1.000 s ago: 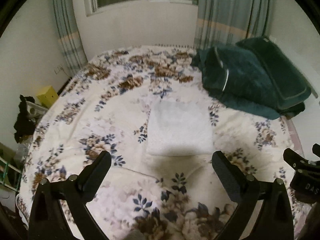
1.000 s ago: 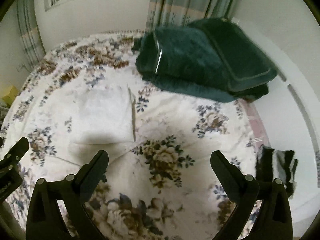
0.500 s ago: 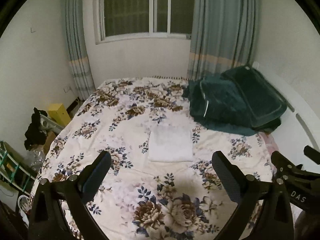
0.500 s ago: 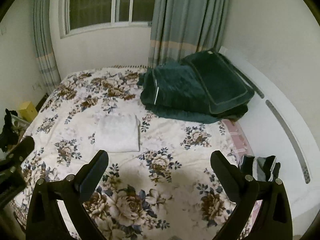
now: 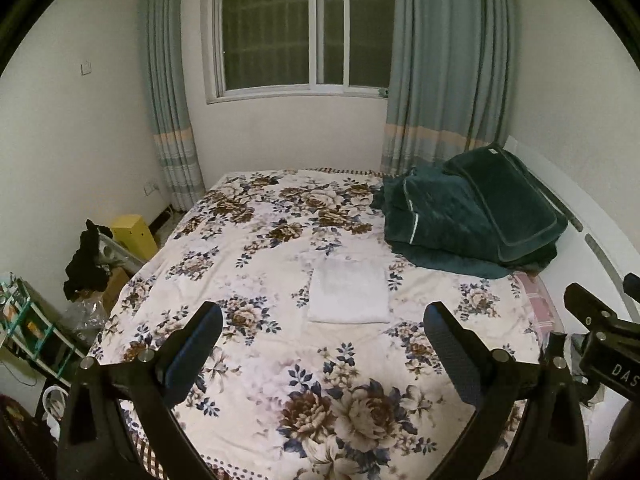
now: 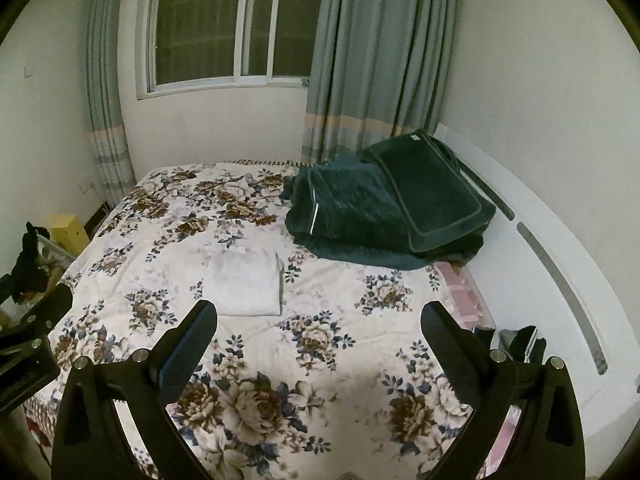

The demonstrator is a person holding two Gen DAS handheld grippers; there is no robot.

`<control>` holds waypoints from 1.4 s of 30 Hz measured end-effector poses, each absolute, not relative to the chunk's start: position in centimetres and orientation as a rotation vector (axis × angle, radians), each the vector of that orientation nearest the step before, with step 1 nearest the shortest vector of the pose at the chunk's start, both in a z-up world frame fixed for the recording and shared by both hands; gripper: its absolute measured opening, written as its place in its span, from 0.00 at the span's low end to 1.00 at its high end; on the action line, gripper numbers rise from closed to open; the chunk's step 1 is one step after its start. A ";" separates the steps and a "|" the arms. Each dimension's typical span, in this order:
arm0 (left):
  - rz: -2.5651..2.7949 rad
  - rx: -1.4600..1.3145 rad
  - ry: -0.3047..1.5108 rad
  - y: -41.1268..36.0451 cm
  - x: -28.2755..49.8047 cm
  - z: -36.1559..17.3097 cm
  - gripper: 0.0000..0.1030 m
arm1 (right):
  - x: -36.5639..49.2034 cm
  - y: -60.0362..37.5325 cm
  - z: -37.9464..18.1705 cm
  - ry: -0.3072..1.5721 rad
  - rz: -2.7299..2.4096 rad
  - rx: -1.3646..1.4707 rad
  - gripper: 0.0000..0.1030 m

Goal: Fold small clothes

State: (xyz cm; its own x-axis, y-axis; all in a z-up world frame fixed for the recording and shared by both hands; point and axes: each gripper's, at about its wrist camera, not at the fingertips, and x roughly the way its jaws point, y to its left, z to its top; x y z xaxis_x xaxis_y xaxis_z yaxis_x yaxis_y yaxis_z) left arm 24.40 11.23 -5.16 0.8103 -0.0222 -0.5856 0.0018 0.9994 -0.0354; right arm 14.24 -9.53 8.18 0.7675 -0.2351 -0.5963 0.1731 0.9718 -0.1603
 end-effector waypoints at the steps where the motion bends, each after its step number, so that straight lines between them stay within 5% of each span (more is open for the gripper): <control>1: -0.003 -0.030 0.622 11.2 24.1 -5.0 1.00 | 13.9 -9.5 8.4 0.656 -0.218 -0.099 1.00; 42: 0.030 -0.023 0.568 10.6 21.8 -3.0 1.00 | 13.2 -8.4 10.0 0.622 -0.144 -0.083 1.00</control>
